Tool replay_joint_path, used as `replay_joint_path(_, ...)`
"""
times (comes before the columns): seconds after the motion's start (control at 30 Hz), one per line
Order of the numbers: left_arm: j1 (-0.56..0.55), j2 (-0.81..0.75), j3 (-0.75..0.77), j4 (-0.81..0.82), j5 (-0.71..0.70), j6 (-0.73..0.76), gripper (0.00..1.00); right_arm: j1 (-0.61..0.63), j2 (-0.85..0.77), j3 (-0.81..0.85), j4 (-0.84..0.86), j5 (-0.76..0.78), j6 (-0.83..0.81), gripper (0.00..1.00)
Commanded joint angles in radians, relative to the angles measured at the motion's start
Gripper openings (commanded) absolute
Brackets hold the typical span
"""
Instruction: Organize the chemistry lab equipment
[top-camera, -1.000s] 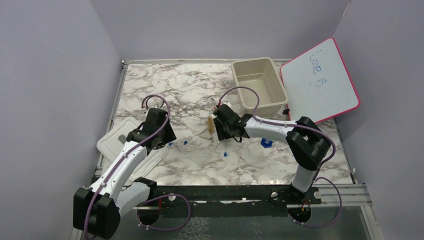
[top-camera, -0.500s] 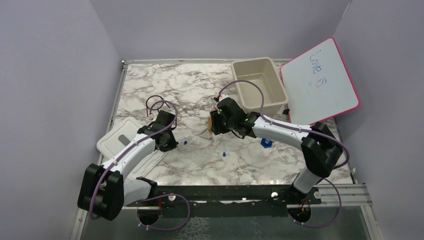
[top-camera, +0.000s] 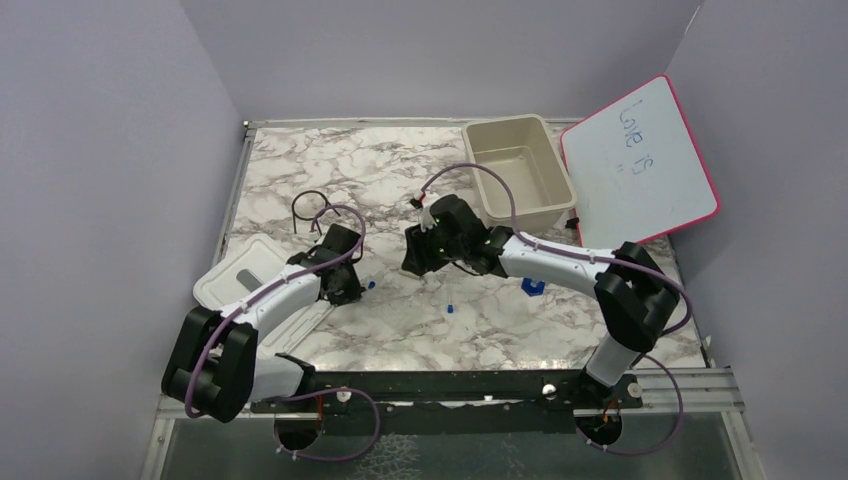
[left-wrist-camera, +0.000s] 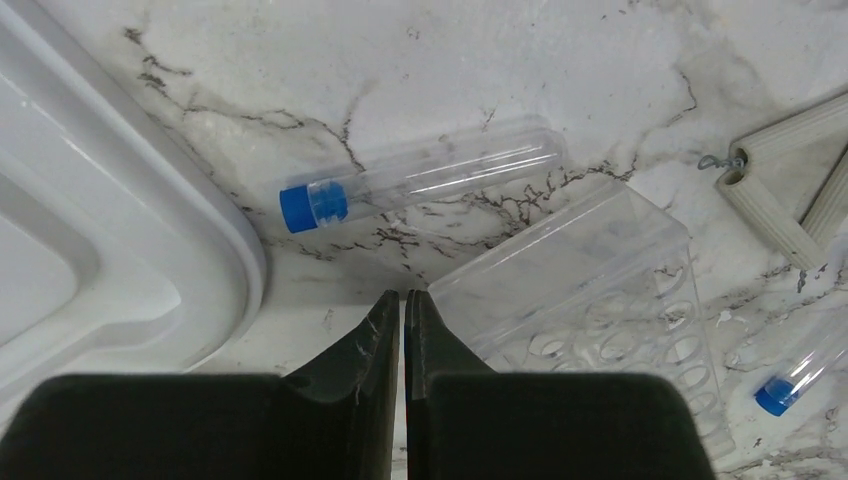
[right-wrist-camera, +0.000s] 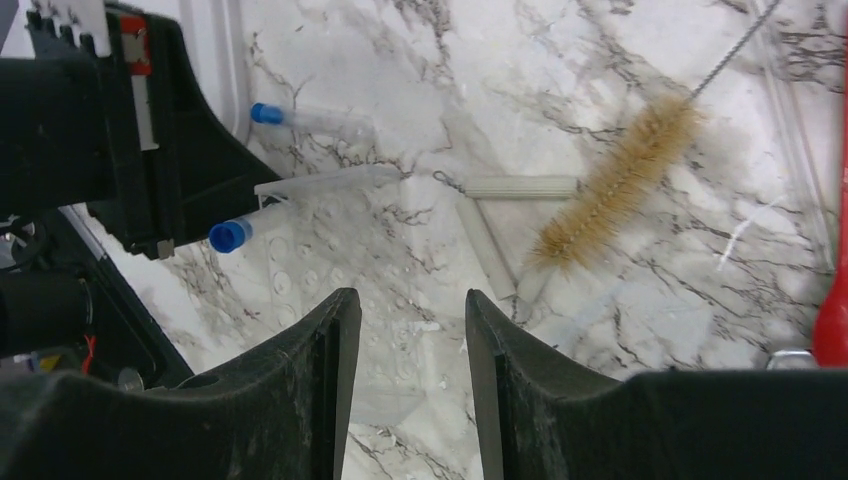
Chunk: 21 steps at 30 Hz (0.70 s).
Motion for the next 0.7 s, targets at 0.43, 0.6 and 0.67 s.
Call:
replay_joint_path(0.43, -0.002, -0.008, 0.048, 0.083, -0.131, 0.018, 0.11, 0.110, 0.095, 0.087, 0.002, 0.056, -0.017, 0.45)
replay_joint_path(0.6, 0.000, -0.149, 0.105, -0.032, -0.264, 0.003, 0.13, 0.138, 0.145, 0.138, -0.060, 0.106, -0.012, 0.40)
replay_joint_path(0.67, 0.001, -0.195, 0.130, -0.066, -0.301, 0.004, 0.14, 0.149, 0.162, 0.153, -0.072, 0.107, -0.020, 0.39)
